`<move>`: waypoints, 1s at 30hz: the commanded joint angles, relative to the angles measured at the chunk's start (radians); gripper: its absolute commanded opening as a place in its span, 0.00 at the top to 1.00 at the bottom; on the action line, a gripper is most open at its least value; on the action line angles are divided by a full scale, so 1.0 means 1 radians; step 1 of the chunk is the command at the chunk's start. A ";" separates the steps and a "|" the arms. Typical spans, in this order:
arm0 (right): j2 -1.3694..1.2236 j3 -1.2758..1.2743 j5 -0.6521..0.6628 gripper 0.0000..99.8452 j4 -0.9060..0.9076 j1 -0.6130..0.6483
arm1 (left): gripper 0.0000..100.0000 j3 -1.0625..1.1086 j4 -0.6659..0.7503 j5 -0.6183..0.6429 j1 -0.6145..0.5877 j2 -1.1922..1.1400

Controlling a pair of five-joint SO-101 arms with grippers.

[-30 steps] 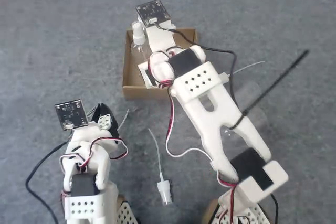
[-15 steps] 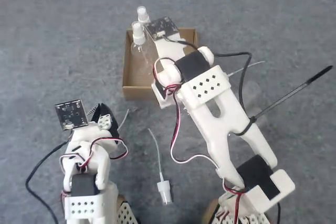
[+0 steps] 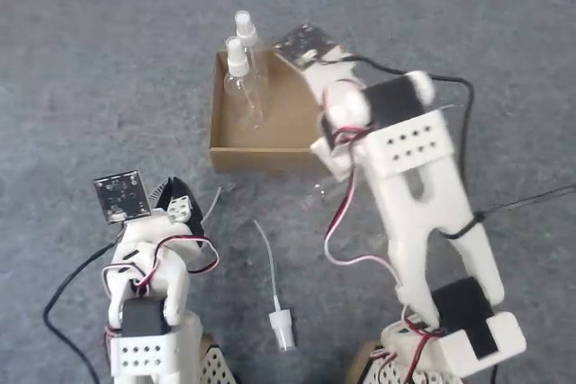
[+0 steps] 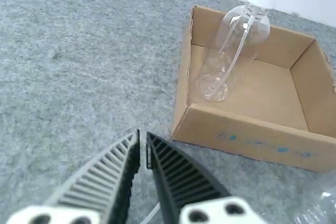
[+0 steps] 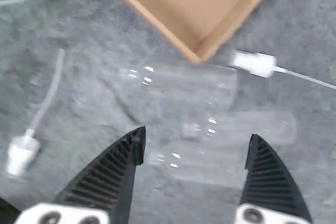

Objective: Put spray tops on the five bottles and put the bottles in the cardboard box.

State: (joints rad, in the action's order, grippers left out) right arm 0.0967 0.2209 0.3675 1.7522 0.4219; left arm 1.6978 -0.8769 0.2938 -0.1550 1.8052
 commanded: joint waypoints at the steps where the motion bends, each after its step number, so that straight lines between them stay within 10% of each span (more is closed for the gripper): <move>1: 0.071 -0.025 0.176 0.75 0.044 -0.082 | 0.99 -0.012 -0.002 -0.006 0.005 0.014; 30: 0.061 -0.512 1.125 0.75 0.012 -0.312 | 0.99 -0.012 -0.002 -0.006 0.005 0.014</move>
State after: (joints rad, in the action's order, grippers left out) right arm 0.1028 -0.2685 1.4047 1.7522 0.1519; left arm 1.6978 -0.8769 0.2938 -0.1550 1.8052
